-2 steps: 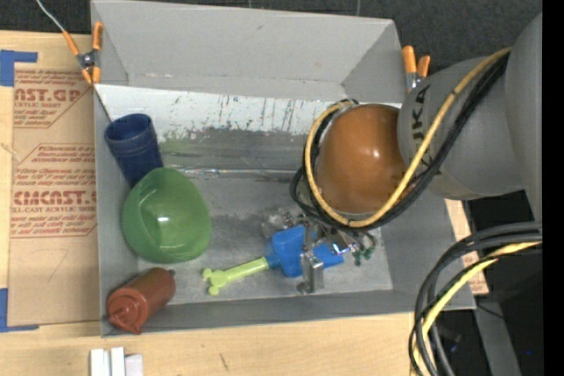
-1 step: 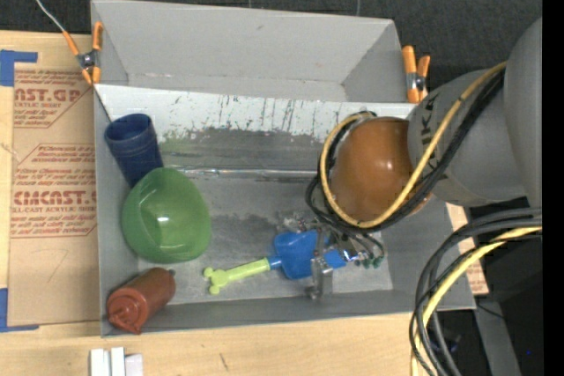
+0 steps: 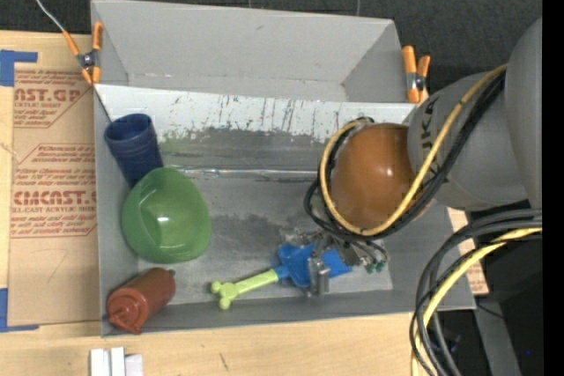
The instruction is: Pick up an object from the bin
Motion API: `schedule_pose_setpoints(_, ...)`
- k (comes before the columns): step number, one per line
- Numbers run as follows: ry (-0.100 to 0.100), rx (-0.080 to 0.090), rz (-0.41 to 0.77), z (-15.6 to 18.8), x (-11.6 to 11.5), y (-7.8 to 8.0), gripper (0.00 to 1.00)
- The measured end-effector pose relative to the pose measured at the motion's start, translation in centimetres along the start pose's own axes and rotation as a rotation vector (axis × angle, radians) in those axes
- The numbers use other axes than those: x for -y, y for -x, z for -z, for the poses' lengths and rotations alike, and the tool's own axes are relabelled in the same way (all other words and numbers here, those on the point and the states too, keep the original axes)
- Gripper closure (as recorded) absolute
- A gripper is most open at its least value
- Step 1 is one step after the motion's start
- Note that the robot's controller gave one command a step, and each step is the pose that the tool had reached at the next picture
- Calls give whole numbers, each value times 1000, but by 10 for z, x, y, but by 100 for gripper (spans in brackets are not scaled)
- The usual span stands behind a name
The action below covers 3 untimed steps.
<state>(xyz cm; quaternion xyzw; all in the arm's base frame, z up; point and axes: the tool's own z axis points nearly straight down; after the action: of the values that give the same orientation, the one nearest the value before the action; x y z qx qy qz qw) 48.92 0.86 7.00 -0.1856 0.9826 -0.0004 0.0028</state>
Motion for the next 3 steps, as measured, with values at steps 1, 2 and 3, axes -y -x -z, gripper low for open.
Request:
schedule_pose_setpoints(1, 0, 0, 7, 0, -1, -1, 100)
schedule_pose_setpoints(2, 0, 1, 5, 0, -1, 0, 100)
schedule_pose_setpoints(3, 0, 0, 4, 3, -1, -1, 100)
